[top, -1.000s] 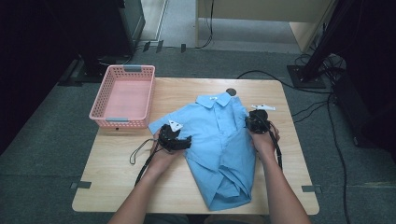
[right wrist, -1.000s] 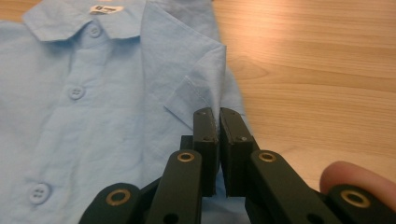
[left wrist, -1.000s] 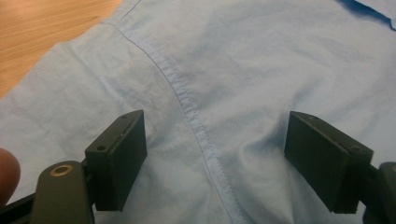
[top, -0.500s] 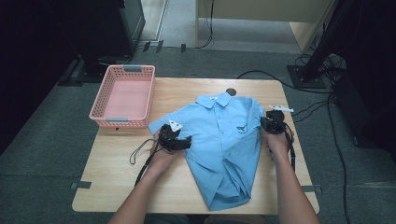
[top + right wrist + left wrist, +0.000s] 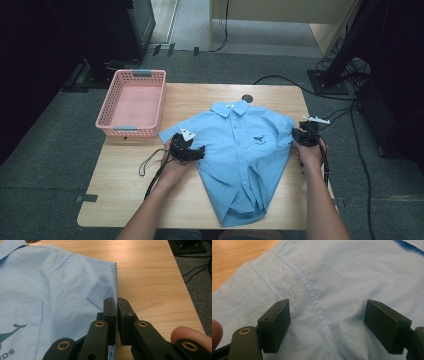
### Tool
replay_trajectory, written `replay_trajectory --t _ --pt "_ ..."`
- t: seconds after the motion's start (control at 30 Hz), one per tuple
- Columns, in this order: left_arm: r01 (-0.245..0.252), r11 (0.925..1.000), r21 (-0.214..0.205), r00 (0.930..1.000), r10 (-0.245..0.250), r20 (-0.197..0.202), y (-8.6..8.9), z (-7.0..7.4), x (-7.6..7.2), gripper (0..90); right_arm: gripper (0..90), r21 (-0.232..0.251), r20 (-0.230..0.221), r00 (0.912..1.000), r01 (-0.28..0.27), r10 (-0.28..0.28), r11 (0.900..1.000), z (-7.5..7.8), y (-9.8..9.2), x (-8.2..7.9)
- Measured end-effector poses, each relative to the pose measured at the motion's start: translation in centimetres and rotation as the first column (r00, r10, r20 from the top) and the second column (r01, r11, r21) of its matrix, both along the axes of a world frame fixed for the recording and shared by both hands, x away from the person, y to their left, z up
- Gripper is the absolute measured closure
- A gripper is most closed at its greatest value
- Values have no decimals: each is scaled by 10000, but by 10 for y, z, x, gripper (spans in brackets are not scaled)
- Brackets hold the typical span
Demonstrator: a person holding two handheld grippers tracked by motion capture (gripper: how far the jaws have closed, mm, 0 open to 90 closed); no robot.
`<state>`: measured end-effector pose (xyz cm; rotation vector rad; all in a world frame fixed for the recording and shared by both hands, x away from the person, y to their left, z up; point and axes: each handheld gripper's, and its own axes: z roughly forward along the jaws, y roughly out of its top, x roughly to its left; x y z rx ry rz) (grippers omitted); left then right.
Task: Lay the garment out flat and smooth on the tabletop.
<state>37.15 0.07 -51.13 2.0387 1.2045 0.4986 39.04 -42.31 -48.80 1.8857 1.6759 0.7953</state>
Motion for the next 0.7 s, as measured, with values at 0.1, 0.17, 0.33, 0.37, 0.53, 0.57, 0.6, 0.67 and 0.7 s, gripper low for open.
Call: replay_trajectory --t 0.1,0.17,0.33,0.37,0.53,0.57,0.6,0.67,0.7 --pt "1 10000 1 10000 -1 0 0 0 0 216 871 29 -60 10000 43 -43 10000 -3 -5 -2" --pt "0 10000 1 10000 0 0 0 0 0 216 871 32 -88 9999 56 -55 10000 -6 -9 -3" --pt "2 10000 6 10000 -2 2 0 0 0 216 867 109 -203 9996 178 -176 9998 -10 -14 -4" --pt "-1 10000 -1 10000 1 1 0 0 0 216 862 156 -192 9997 177 -174 9997 -10 -15 -5" --pt "2 10000 6 10000 -2 3 0 0 0 216 839 58 -202 9995 256 -254 9997 -11 -21 -5" --pt "2 10000 7 10000 -2 3 0 0 0 216 838 43 -176 9994 302 -301 9995 -11 -23 -6" --pt "1 10000 3 10000 -1 0 0 0 0 216 832 87 -185 9990 396 -395 9992 -11 -25 -6" --pt "1 10000 3 10000 -1 1 0 0 0 216 818 59 -143 9988 479 -478 9988 -11 -29 -8" --pt "3 10000 5 10000 -3 0 0 0 0 216 812 51 -129 9986 509 -508 9987 -11 -31 -9"
